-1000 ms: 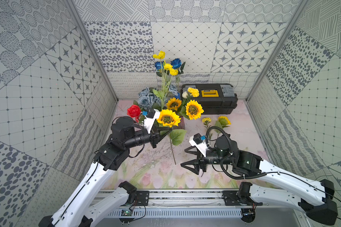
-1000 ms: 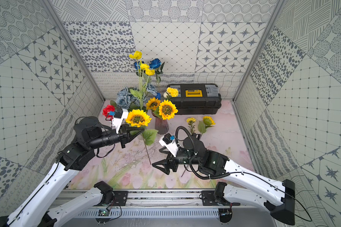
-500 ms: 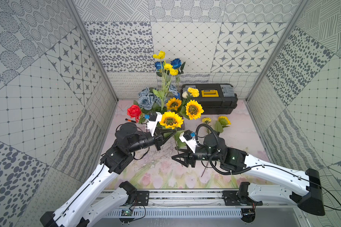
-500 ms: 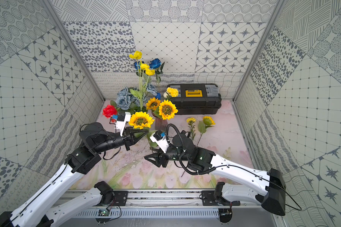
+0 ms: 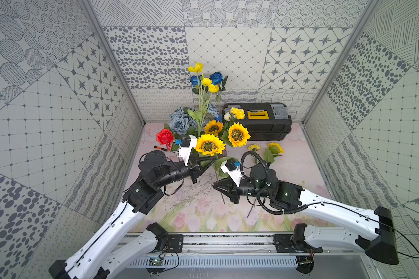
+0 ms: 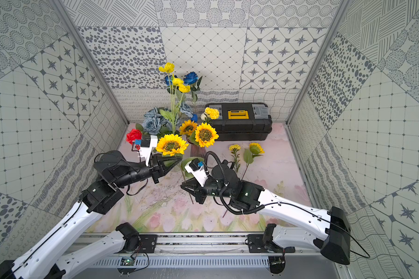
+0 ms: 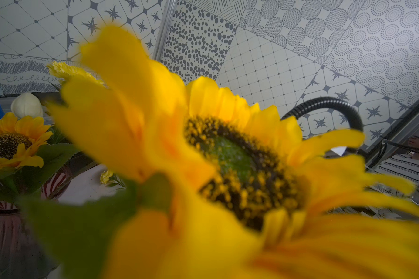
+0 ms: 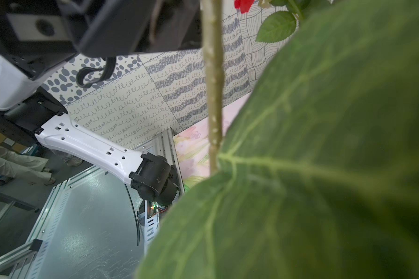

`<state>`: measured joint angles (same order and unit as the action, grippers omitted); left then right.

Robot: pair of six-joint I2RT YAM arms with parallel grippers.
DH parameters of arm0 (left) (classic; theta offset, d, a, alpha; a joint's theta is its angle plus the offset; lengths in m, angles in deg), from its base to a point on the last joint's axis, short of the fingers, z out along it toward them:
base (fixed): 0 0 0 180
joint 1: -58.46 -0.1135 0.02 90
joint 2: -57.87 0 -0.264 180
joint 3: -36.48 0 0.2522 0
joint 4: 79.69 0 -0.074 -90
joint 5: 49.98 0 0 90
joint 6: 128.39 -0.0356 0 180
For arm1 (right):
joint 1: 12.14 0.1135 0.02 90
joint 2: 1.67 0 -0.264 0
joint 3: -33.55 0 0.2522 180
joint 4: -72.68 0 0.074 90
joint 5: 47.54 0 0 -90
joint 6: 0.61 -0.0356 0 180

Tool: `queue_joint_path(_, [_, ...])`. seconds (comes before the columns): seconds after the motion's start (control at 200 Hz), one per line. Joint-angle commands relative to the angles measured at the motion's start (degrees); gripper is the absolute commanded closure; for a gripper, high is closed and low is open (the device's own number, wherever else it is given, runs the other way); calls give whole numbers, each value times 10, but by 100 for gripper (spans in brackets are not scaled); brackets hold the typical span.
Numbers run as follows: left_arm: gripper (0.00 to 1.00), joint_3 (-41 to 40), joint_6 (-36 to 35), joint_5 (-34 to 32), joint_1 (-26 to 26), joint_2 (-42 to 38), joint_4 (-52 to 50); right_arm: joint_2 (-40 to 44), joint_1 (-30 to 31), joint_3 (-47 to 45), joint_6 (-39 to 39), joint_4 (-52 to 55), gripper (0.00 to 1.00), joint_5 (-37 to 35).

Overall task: Pick out yellow flowers from the vase
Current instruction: Pick up the flower from the vase, then place the flower at the center of the board.

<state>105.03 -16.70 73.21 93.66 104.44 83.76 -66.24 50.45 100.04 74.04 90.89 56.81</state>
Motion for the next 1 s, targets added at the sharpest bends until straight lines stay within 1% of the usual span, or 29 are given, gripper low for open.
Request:
queue_joint_path(0.0, [100, 9, -3, -6, 1, -4, 49, -1, 4, 11, 0, -25, 94, 1])
queue_joint_path(0.04, [100, 10, -4, -5, 1, -4, 47, -1, 4, 11, 0, -26, 98, 1])
queue_joint_path(0.06, [97, 10, -5, -5, 1, -5, 46, 0, 4, 10, -1, -26, 100, 0])
queue_joint_path(0.085, [92, 10, -6, -6, 1, -6, 44, 1, 4, 10, 0, -26, 100, 0])
queue_joint_path(0.19, [64, 11, -12, -17, 1, -13, 35, 5, 4, 9, 0, -24, 100, -4])
queue_joint_path(0.24, [49, 10, -16, -21, 1, -16, 32, 9, 4, 7, 1, -24, 100, -7])
queue_joint_path(0.295, [38, 15, -21, -23, 1, -17, 24, 13, 4, 5, 2, -23, 100, -11])
queue_joint_path(0.345, [32, 23, -29, -19, 1, -15, 11, 17, 4, 5, 2, -22, 100, -16])
queue_joint_path(0.405, [30, 34, -41, -10, 1, -12, -10, 22, 4, 5, 2, -17, 100, -30])
queue_joint_path(0.52, [28, 55, -70, 0, 2, -8, -62, 43, 4, 5, 3, -4, 100, -73])
queue_joint_path(0.645, [27, 67, -103, -27, 1, -17, -107, 76, 3, 8, 11, 23, 100, -129])
queue_joint_path(0.72, [27, 57, -109, -66, 1, -35, -108, 102, 3, 11, 24, 41, 100, -154])
queue_joint_path(0.785, [27, 39, -106, -120, 0, -52, -96, 128, 2, 12, 26, 54, 100, -190])
queue_joint_path(0.846, [27, 27, -106, -161, 1, -64, -92, 153, 2, 16, 24, 72, 100, -237])
queue_joint_path(0.996, [27, 5, -104, -237, 0, -85, -87, 209, 1, 25, 18, 121, 100, -351])
